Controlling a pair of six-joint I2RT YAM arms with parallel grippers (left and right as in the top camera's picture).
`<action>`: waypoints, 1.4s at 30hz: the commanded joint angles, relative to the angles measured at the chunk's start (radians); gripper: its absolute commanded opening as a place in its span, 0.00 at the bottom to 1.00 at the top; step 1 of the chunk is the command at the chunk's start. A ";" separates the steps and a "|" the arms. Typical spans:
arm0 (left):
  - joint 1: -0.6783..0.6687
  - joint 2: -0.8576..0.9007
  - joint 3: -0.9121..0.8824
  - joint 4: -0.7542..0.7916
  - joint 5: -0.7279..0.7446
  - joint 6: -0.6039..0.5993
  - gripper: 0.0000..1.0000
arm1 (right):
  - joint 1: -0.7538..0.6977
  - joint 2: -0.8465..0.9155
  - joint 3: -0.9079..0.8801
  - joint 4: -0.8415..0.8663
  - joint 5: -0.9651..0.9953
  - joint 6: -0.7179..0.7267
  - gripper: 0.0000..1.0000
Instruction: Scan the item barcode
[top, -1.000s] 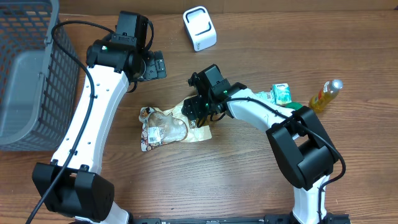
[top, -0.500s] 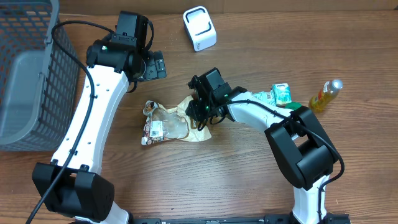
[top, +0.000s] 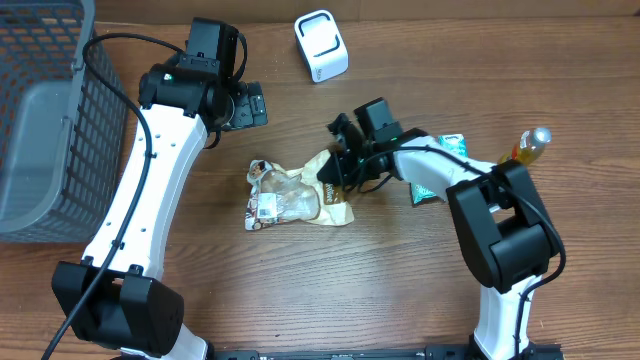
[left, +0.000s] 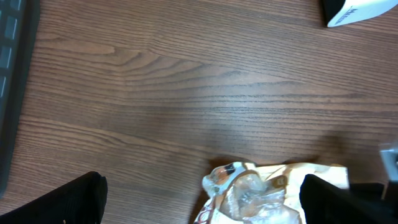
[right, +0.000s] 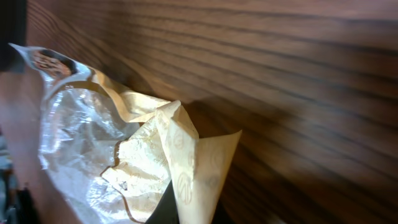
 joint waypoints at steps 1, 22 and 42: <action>-0.005 -0.012 0.017 0.000 -0.010 0.015 1.00 | -0.008 -0.020 -0.008 -0.006 -0.088 -0.003 0.04; -0.005 -0.012 0.017 0.000 -0.009 0.015 1.00 | -0.013 -0.023 -0.009 -0.026 -0.187 -0.003 0.04; -0.005 -0.012 0.017 0.000 -0.010 0.015 1.00 | -0.013 -0.023 -0.009 -0.026 -0.186 -0.004 0.04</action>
